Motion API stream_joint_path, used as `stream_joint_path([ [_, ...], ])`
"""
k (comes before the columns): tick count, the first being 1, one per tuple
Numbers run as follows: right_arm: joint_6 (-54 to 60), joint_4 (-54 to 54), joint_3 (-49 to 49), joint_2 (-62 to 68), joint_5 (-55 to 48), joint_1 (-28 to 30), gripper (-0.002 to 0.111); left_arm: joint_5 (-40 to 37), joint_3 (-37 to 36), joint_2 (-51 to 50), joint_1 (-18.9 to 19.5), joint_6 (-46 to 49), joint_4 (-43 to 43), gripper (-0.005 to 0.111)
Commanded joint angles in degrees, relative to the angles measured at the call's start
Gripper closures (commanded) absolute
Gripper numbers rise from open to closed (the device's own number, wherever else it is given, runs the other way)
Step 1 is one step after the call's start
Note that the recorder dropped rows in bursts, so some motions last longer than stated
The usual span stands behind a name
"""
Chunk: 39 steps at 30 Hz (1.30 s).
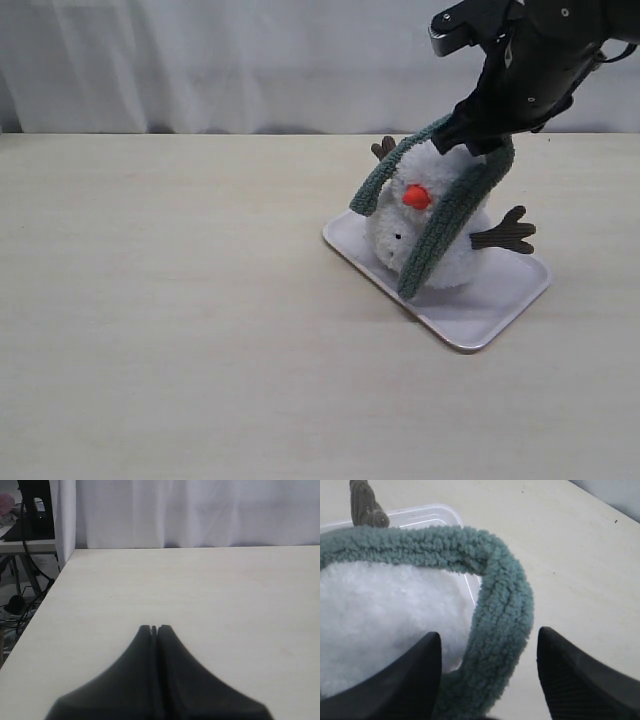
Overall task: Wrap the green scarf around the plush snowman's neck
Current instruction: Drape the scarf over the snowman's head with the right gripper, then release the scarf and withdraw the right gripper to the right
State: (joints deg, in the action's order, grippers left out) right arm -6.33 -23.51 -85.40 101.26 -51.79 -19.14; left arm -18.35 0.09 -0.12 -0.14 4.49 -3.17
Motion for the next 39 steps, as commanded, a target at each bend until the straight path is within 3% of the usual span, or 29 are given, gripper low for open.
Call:
stream_joint_path([
  [1, 4.2, 8.1, -3.2, -0.4, -2.0, 3.2, 0.054, 0.7, -0.1, 0.1, -0.3, -0.3, 0.1, 0.107],
  [5, 9.1, 16.3, -3.6, -2.2, -2.3, 6.5, 0.054, 0.7, -0.1, 0.1, -0.3, -0.3, 0.1, 0.107],
  [12, 23.6, 41.4, -3.3, -6.8, -4.6, 16.3, 0.054, 0.7, -0.1, 0.1, -0.3, -0.3, 0.1, 0.107],
  [18, 26.1, 48.4, 3.9, -7.6, -1.0, 23.8, 0.054, 0.7, -0.1, 0.1, -0.3, -0.3, 0.1, 0.107],
  [24, 28.3, 50.9, 11.1, -5.3, 8.3, 23.0, 0.058, 0.7, -0.1, 0.1, -0.3, -0.3, 0.1, 0.107],
  [32, 36.9, 64.2, 11.1, -2.1, 7.5, 22.9, 0.061, 0.7, -0.1, 0.1, -0.3, -0.3, 0.1, 0.107],
  [39, 37.1, 64.9, 11.1, 0.7, 6.7, 22.9, 0.061, 0.7, -0.1, 0.1, -0.3, -0.3, 0.1, 0.107],
])
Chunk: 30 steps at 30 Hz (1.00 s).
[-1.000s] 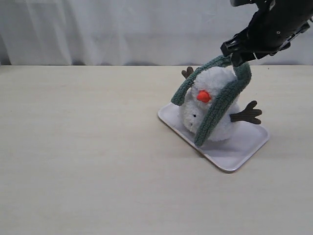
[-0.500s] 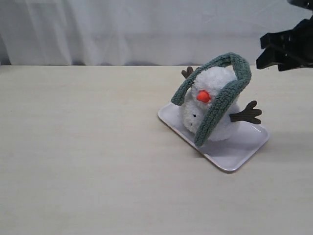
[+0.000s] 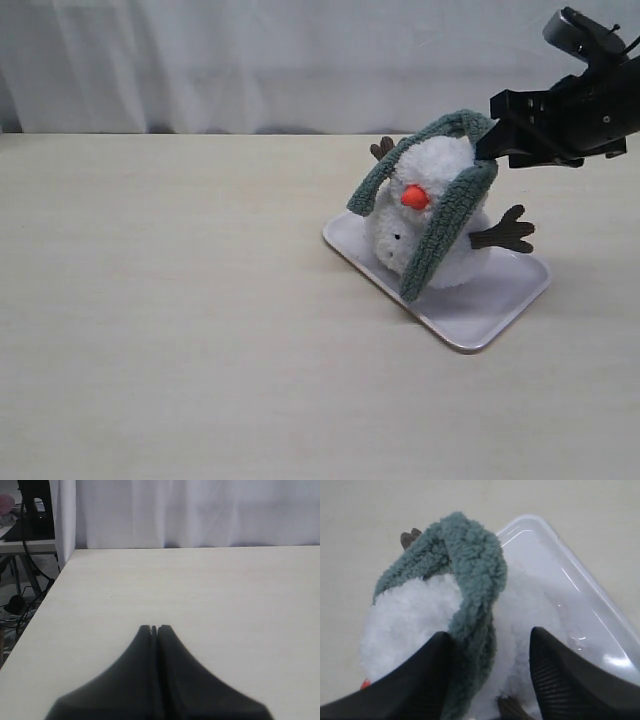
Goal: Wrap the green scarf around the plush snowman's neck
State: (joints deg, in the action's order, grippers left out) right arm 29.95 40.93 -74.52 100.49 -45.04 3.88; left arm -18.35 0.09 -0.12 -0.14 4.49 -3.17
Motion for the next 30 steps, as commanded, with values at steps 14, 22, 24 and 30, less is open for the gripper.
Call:
stream_joint_path([
  [14, 13.6, 7.8, -0.8, 1.3, 1.5, -0.1, 0.104, 0.7, -0.1, 0.1, -0.3, -0.3, 0.1, 0.107],
  [22, 17.8, 6.5, -4.5, 1.3, 0.8, -0.1, 0.104, 0.7, -0.1, 0.1, -0.3, -0.3, 0.1, 0.107],
  [24, 17.8, 4.8, -5.1, 1.3, 0.8, -0.1, 0.104, 0.7, -0.1, 0.1, -0.3, -0.3, 0.1, 0.107],
  [30, 14.9, -3.6, -5.3, 1.4, 3.8, -0.1, 0.104, 0.7, -0.1, 0.1, -0.3, -0.3, 0.1, 0.107],
])
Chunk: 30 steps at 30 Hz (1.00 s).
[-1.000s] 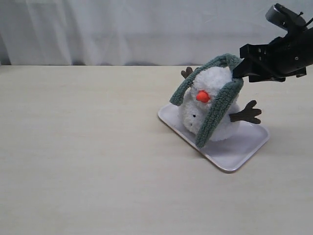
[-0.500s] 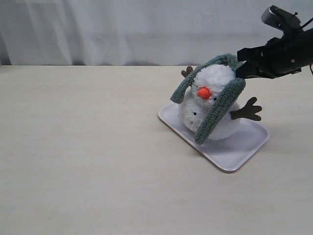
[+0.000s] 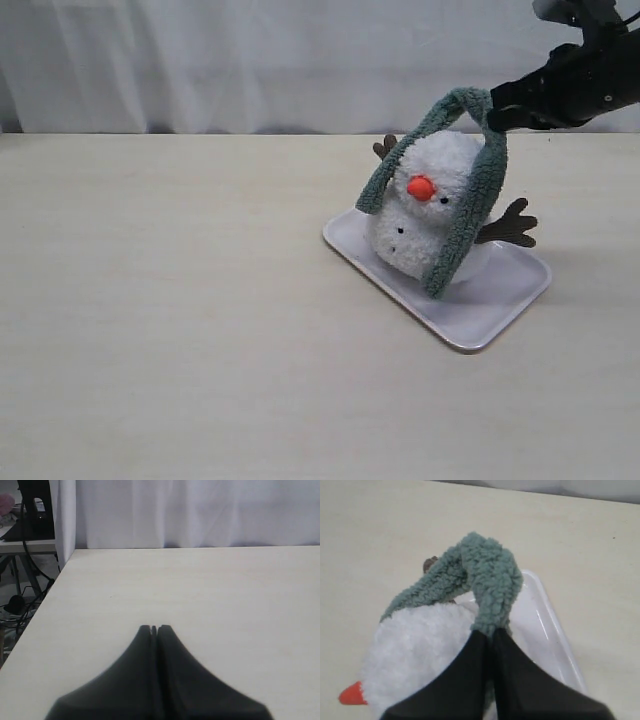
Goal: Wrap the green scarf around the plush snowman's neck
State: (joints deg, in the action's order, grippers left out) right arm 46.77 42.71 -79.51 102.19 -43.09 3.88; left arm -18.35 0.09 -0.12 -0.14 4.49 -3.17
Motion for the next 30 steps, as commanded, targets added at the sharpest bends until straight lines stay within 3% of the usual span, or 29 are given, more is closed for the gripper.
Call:
stream_joint_path([
  [1, -2.5, -6.7, -0.3, -0.1, 2.2, -0.1, 0.104, 0.7, -0.1, 0.1, -0.3, -0.3, 0.1, 0.107],
  [8, -0.9, -10.7, -0.3, 2.0, 0.5, -0.4, 0.104, 0.7, -0.1, 0.1, -0.3, -0.3, 0.1, 0.107],
  [15, -0.2, -16.9, -0.3, 2.7, 2.5, -6.2, 0.103, 0.7, -0.1, 0.1, -0.3, -0.3, 0.1, 0.107],
  [21, -13.4, -30.2, -0.3, 2.7, 5.7, -8.0, 0.083, 0.7, -0.1, 0.1, -0.3, -0.3, 0.1, 0.107],
  [27, -14.5, -27.7, -0.6, 1.5, 5.6, -8.0, 0.052, 0.7, -0.1, 0.1, -0.3, -0.3, 0.1, 0.107],
  [30, -16.9, -27.7, -2.1, -1.1, 4.3, -8.0, 0.051, 0.7, -0.1, 0.1, -0.3, -0.3, 0.1, 0.107],
])
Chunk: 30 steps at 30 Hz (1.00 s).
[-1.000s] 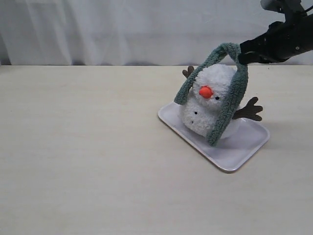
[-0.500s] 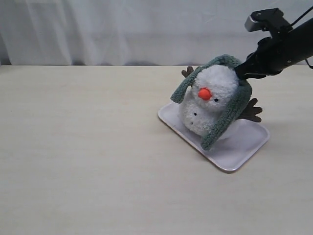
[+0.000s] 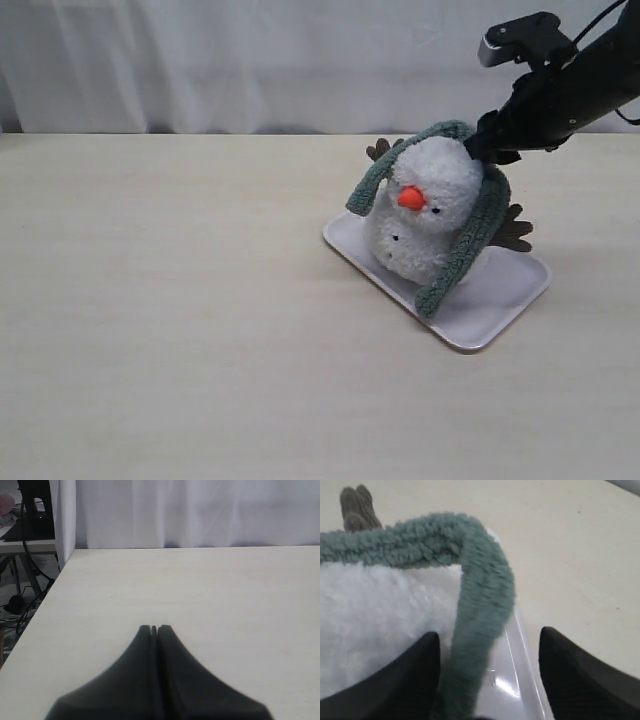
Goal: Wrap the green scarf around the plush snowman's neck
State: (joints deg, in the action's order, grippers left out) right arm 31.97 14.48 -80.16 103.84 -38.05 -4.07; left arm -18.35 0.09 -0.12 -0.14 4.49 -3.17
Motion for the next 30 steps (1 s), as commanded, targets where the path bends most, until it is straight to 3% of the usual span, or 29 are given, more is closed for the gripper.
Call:
stream_joint_path([
  [1, -3.0, 0.5, -2.2, -3.9, -1.8, -0.1, 0.051, 0.7, -0.1, 0.1, -0.3, -0.3, 0.1, 0.107],
  [7, -5.8, 2.8, -8.2, -8.3, -14.4, -1.2, 0.051, 0.7, -0.1, 0.1, -0.3, -0.3, 0.1, 0.107],
  [10, -1.8, 0.5, -9.6, -8.8, -16.7, -8.1, 0.051, 0.7, -0.1, 0.1, -0.3, -0.3, 0.1, 0.107],
  [14, 7.0, -19.8, -8.2, -7.6, -17.5, -19.6, 0.051, 0.7, -0.1, 0.1, -0.3, -0.3, 0.1, 0.107],
  [21, 17.3, -34.4, 0.0, -7.6, -3.5, -27.8, 0.051, 0.7, -0.1, 0.1, -0.3, -0.3, 0.1, 0.107],
  [25, 25.1, -36.0, 4.3, -7.6, 3.8, -28.6, 0.051, 0.7, -0.1, 0.1, -0.3, -0.3, 0.1, 0.107],
  [30, 25.5, -38.0, 5.9, -4.7, 6.1, -28.7, 0.051, 0.7, -0.1, 0.1, -0.3, -0.3, 0.1, 0.107],
])
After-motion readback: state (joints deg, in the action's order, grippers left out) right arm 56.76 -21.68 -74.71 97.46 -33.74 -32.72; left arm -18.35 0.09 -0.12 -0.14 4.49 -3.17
